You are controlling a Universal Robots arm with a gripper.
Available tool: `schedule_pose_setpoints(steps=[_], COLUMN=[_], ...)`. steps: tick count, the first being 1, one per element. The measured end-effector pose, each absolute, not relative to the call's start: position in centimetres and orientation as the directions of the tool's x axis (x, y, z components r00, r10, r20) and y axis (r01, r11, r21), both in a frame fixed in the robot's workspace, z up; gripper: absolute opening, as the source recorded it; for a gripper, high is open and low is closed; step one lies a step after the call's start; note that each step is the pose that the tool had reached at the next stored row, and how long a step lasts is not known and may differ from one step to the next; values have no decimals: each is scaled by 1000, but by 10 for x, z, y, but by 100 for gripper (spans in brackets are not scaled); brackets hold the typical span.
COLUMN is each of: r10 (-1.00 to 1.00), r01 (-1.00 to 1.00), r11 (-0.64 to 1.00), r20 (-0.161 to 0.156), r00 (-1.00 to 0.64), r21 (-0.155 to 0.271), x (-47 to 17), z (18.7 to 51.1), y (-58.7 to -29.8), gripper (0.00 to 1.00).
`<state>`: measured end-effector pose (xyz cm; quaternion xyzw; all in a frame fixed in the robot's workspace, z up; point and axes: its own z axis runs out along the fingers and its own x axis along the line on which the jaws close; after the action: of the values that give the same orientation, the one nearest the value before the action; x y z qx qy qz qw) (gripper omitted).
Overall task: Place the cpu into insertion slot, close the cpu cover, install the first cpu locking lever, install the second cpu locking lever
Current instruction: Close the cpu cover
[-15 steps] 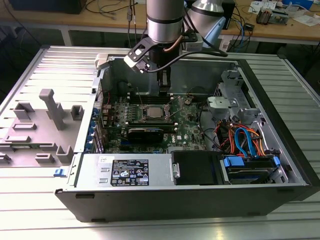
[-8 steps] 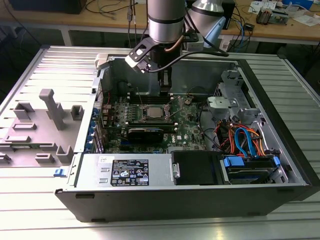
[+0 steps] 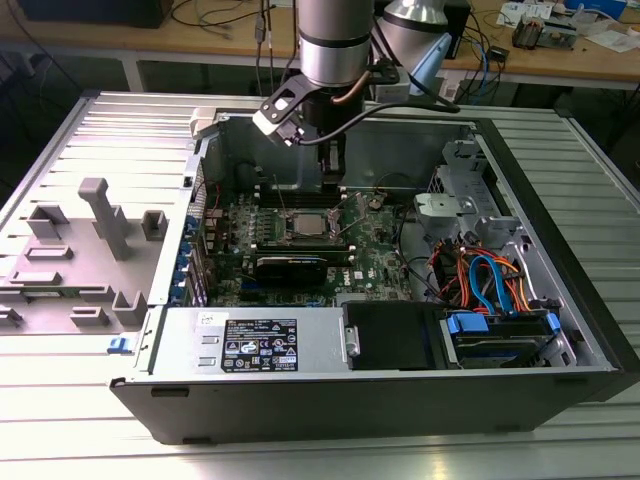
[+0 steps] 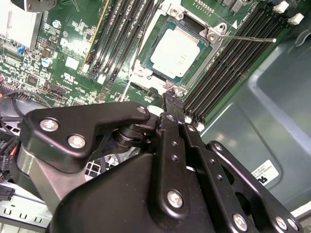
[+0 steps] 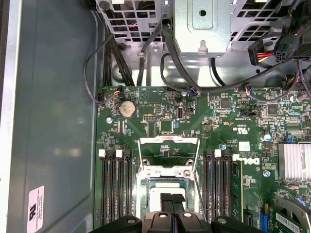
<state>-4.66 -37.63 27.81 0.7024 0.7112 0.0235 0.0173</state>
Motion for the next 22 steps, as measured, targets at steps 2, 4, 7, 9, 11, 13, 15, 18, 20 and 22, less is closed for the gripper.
schedule_pose_setpoints(steps=[2,4,7,9,11,13,15,18,20,22], r10=[1000,1000,1000,1000,1000,1000,1000,1000,1000,1000], r01=[998,998,998,998,998,998,998,998,998,998], r11=[12,12,12,12,12,12,12,12,12,12], r20=[8,8,8,8,8,8,8,8,8,8], r00=[-13,-13,-13,-13,-13,-13,-13,-13,-13,-13], r21=[58,58,58,58,58,58,58,58,58,58], x=[-46,-46,-45,-45,-44,-43,-43,-42,-41,-41], z=[278,278,278,278,278,278,278,278,278,278], y=[-376,-376,-376,-376,-376,-376,-376,-376,-376,-376], gripper=[11,11,11,11,11,11,11,11,11,11])
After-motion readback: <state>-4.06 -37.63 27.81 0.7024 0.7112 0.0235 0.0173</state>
